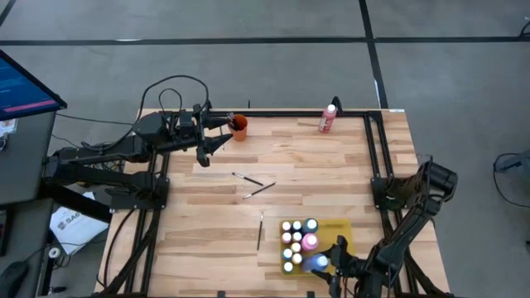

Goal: Pick & Place Paint Supplies
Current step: Put the purple paint bottle into the yellow bin

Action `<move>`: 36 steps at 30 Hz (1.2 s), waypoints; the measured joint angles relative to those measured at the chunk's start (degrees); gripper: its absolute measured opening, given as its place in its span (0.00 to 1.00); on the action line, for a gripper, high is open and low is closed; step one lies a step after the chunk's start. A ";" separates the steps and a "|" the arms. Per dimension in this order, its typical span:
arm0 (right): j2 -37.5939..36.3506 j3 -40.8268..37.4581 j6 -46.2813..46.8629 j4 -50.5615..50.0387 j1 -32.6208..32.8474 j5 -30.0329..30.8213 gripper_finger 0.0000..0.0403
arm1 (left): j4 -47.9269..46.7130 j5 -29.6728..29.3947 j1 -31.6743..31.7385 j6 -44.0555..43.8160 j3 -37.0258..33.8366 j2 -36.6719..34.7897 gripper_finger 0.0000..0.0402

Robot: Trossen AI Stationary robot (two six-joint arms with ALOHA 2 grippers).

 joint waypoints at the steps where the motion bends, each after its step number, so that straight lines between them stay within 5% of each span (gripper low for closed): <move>1: -0.38 0.00 0.00 -0.12 0.00 -0.65 0.62 | 0.01 -0.01 -0.02 0.00 0.01 0.00 0.57; 36: -4.42 3.46 -1.80 -9.03 -9.64 -26.19 0.62 | -0.31 0.84 -0.02 0.37 0.00 -0.02 0.59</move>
